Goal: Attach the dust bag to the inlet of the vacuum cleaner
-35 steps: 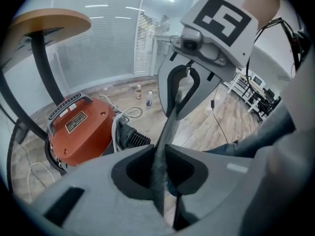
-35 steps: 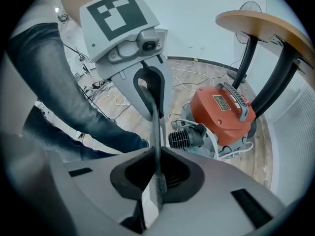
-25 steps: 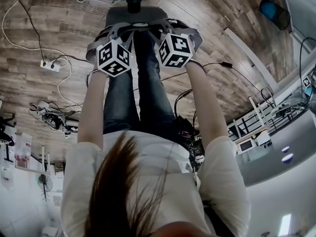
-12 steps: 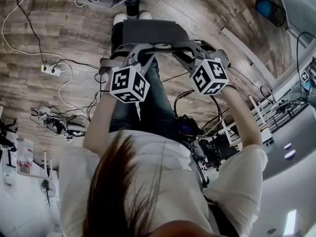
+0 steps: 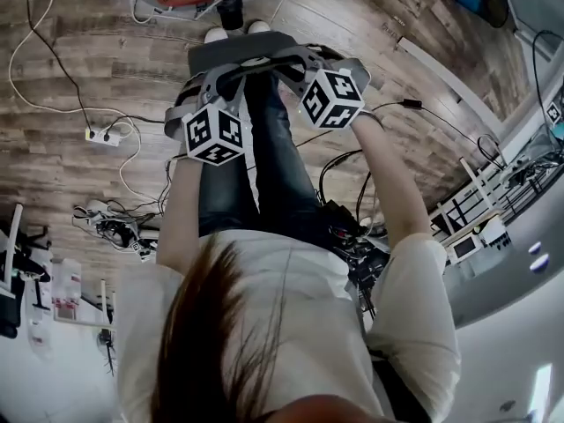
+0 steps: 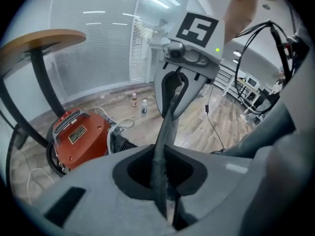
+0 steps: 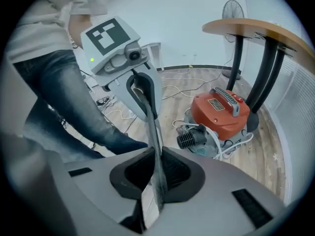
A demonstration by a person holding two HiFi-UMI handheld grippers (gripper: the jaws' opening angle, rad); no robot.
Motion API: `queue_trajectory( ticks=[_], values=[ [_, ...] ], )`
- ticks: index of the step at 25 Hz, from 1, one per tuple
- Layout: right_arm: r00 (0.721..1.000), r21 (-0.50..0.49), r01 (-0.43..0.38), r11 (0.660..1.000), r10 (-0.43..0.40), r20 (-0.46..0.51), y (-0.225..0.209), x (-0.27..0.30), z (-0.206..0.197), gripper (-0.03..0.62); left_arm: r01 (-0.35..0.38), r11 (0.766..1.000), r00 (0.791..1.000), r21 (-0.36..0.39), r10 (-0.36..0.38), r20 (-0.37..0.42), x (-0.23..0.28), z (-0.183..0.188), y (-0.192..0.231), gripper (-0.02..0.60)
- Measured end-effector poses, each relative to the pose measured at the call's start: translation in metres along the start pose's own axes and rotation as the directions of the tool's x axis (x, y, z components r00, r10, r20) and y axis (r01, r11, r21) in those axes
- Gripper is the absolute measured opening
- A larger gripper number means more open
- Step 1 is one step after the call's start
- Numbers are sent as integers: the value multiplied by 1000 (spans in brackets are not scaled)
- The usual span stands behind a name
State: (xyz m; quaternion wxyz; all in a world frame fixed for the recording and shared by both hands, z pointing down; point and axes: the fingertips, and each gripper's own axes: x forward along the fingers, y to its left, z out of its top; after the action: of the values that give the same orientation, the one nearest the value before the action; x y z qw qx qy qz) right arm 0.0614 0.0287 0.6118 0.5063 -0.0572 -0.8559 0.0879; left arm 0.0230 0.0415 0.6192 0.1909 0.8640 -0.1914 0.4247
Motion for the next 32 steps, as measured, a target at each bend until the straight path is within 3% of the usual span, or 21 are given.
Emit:
queue_trajectory(
  ticks=[6, 9, 15, 21, 26, 32],
  values=[
    [997, 125, 71, 990, -76, 33, -23, 48, 16, 41, -78, 997, 996, -22, 78, -35, 14, -39, 40, 44],
    [995, 133, 92, 987, -95, 14, -33, 57, 14, 42, -87, 996, 996, -33, 86, -38, 23, -44, 50, 44],
    [997, 146, 78, 986, -77, -16, -34, 62, 4, 41, -33, 998, 999, -57, 30, -41, 38, -47, 50, 46],
    [1000, 124, -17, 992, 16, 6, -17, 34, 1, 40, 15, 999, 1000, 29, -15, -3, 24, -26, 29, 46],
    [1000, 141, 8, 990, -8, -6, -26, 34, -6, 44, -53, 997, 998, -47, 52, -33, 31, -24, 26, 46],
    [996, 119, 92, 989, -90, -25, -48, 62, 2, 41, -112, 990, 992, -85, 107, -63, 44, -44, 59, 46]
  ],
)
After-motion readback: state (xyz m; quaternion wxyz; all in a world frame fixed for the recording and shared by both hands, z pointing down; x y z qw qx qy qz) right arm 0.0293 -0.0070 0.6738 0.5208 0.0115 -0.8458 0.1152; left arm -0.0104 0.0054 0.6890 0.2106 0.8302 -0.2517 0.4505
